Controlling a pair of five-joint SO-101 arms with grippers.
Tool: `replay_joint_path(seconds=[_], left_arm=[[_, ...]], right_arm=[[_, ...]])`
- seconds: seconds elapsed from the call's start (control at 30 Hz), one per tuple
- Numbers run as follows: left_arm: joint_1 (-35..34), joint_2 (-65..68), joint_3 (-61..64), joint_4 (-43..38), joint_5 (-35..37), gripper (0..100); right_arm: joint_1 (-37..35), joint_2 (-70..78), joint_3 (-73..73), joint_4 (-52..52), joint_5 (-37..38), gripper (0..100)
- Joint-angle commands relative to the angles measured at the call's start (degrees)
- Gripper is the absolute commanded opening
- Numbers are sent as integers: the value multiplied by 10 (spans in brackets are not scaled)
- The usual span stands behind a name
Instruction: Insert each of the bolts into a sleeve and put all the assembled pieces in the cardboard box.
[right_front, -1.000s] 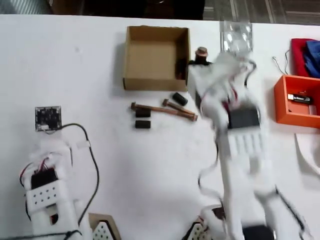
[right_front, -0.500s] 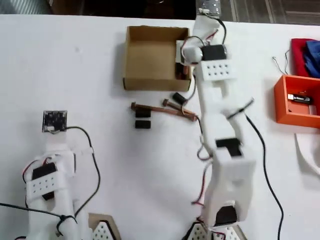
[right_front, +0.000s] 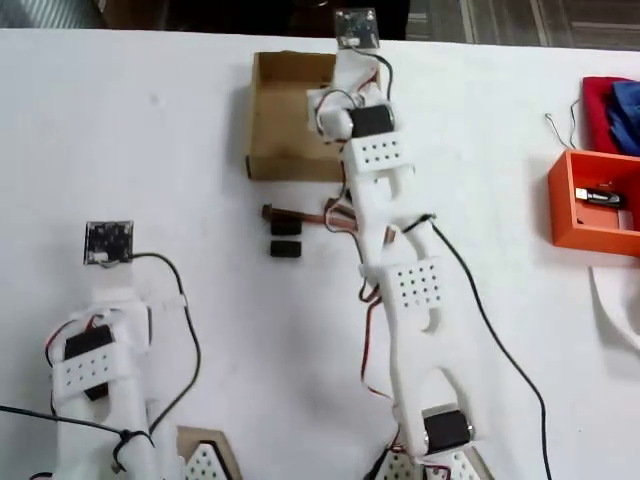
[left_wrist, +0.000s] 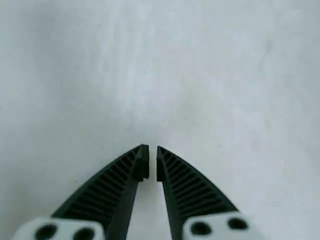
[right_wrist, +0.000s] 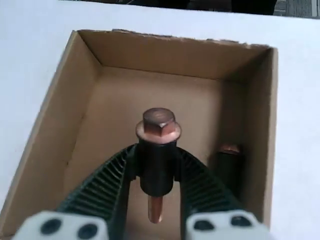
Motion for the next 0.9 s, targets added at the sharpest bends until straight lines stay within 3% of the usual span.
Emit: replay_joint_path(seconds=[0.0, 0.87], left_arm=[[-4, 1, -29, -10, 2, 53], [-3, 1, -27, -10, 2, 53]], right_arm=[[1, 3, -38, -1, -4, 20], [21, 25, -37, 36, -4, 20]])
